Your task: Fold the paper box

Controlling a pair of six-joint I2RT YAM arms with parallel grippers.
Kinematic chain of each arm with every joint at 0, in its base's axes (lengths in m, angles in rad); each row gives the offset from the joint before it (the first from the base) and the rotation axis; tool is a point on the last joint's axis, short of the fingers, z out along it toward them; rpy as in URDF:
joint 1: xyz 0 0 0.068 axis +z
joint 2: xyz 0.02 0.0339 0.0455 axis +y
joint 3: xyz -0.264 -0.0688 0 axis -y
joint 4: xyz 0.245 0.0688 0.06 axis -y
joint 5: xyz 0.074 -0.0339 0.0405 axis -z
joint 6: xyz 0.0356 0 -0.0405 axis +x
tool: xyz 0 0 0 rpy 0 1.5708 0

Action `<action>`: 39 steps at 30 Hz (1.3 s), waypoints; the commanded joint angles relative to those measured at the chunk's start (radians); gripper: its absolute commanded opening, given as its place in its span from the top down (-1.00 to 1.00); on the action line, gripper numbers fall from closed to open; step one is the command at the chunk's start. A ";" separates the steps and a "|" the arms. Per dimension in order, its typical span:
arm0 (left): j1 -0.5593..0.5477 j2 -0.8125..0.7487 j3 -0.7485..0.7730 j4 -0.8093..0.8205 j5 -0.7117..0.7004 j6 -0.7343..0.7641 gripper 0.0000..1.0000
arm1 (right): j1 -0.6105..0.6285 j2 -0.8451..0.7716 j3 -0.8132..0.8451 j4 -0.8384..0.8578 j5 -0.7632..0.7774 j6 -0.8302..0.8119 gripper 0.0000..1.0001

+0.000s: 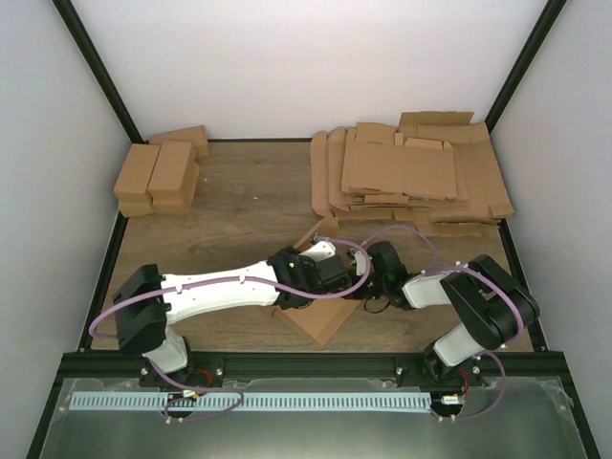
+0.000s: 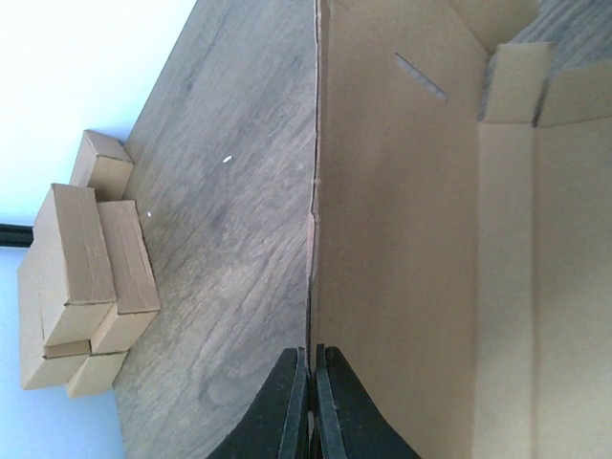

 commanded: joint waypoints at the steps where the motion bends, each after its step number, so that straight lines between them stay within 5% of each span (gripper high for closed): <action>1: -0.013 0.023 0.024 0.028 0.057 -0.016 0.91 | 0.005 0.065 -0.025 0.089 -0.034 0.042 0.74; 11: -0.014 0.017 -0.041 0.084 0.114 -0.025 0.87 | 0.005 0.049 -0.035 0.131 -0.032 0.064 0.73; 27: -0.059 0.052 -0.100 0.101 -0.001 -0.071 0.86 | 0.005 -0.374 0.007 0.115 0.132 0.345 0.37; 39: -0.075 0.067 -0.101 0.114 0.001 -0.073 0.84 | 0.005 -0.165 0.220 0.133 0.060 0.427 0.20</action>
